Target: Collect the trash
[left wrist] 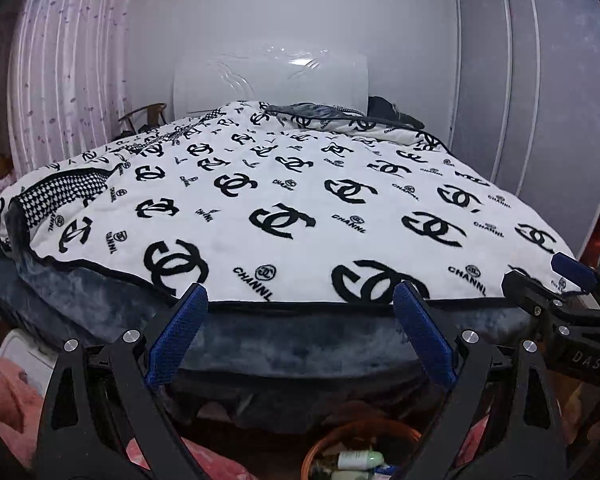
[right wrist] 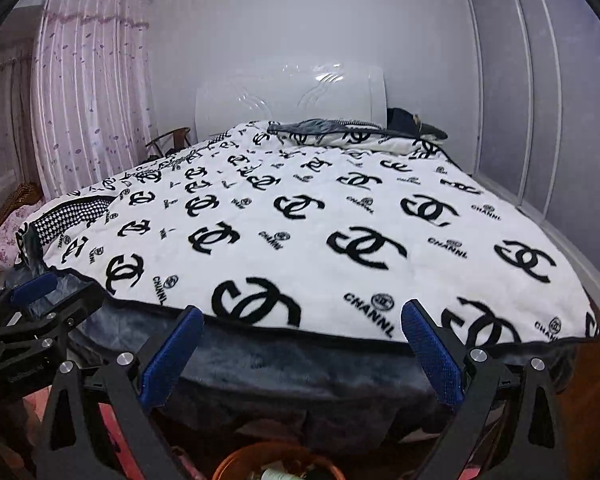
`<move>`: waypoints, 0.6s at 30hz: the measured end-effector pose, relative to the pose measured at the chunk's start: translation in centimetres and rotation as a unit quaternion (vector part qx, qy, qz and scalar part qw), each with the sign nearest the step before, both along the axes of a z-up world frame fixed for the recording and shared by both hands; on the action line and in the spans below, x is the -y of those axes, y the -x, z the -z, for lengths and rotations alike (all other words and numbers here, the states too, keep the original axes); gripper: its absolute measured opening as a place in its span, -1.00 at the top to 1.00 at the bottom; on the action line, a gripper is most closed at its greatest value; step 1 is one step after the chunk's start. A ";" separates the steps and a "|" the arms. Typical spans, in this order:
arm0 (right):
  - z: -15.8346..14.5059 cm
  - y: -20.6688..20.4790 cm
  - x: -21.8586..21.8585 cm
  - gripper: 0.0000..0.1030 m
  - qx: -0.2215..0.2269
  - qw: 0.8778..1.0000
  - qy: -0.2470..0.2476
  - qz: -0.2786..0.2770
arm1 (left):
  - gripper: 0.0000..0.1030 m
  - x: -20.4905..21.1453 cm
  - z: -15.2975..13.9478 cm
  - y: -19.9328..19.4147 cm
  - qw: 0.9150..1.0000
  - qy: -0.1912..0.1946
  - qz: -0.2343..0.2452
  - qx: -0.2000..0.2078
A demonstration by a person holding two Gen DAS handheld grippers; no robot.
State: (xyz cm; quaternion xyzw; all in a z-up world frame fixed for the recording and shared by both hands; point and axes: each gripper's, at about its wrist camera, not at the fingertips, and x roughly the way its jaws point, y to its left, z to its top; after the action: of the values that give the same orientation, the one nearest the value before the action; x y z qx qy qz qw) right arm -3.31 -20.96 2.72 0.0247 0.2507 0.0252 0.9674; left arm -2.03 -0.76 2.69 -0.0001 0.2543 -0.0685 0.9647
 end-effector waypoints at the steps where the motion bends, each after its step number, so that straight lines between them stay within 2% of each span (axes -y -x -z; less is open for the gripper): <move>1: -0.1 -0.1 0.1 -0.89 0.003 1.000 0.001 0.001 | -0.78 0.0 0.0 -0.1 1.000 0.001 -0.002 0.001; 18: 0.6 -0.3 0.3 -0.89 -0.001 1.000 -0.004 0.000 | -0.78 0.2 0.5 -0.2 1.000 -0.006 -0.008 -0.004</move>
State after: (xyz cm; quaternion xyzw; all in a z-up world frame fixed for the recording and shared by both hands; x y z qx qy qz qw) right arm -3.03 -21.31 2.16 0.0290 0.2512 0.0261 0.9672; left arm -1.81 -0.93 2.21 0.0030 0.2587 -0.0590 0.9641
